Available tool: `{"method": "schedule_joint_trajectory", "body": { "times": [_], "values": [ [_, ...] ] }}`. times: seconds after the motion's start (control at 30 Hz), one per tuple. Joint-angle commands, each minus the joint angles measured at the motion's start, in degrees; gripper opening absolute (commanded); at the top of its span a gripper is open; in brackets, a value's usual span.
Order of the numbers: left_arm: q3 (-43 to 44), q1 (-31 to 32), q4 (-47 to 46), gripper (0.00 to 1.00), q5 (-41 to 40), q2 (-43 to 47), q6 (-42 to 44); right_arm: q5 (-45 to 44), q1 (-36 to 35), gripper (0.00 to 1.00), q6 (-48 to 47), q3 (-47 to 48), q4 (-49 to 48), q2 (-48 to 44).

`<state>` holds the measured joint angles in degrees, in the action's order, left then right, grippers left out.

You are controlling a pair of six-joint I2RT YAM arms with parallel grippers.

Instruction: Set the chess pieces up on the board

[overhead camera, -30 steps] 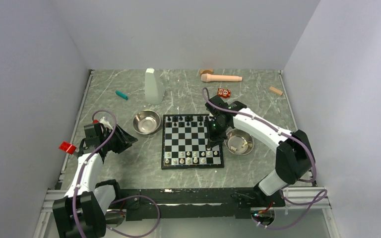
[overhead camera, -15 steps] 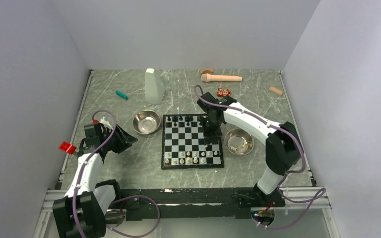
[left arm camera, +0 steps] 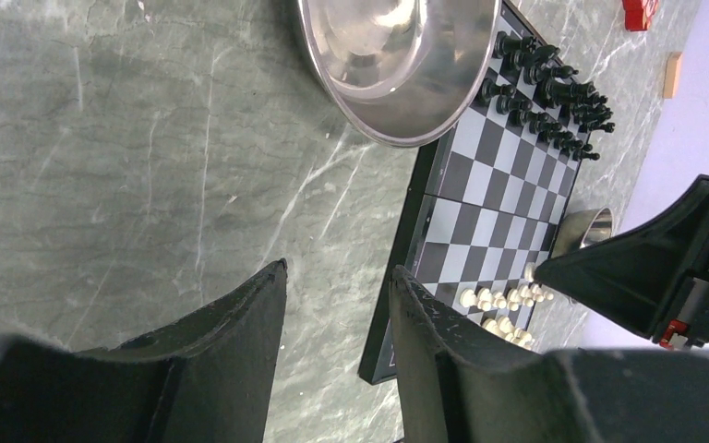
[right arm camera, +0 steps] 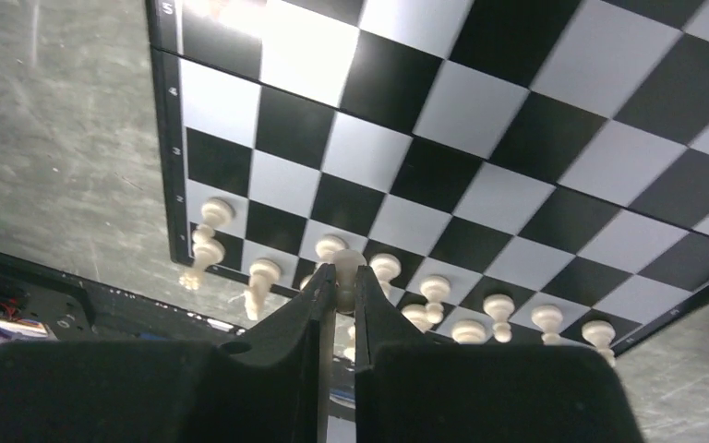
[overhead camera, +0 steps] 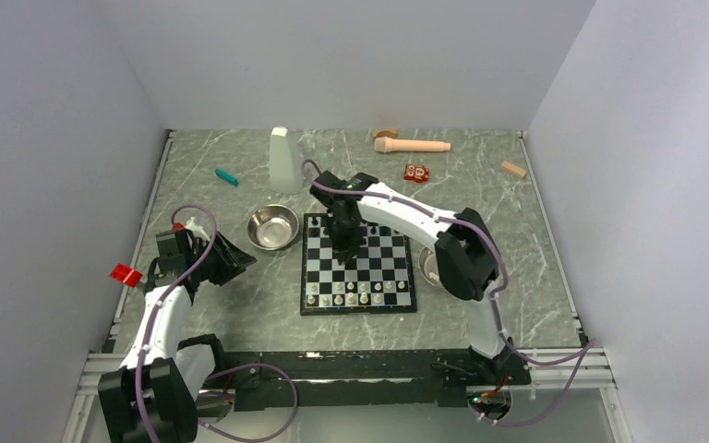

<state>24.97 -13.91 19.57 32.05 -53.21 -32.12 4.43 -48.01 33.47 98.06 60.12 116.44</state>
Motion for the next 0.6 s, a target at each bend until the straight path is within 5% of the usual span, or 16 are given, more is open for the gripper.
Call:
{"method": "schedule_joint_trajectory", "body": {
  "times": [0.0, 0.57],
  "values": [
    [0.66, -0.32, -1.09, 0.50, 0.16, 1.34, 1.08, -1.38, -2.16, 0.00, 0.32, 7.79, 5.02, 3.80],
    [0.26, -0.32, -1.66, 0.50, 0.90, 1.00, 0.66, -2.84, -8.75, 0.00, 2.89, 12.02, 6.71, 9.19]
  ]
}}
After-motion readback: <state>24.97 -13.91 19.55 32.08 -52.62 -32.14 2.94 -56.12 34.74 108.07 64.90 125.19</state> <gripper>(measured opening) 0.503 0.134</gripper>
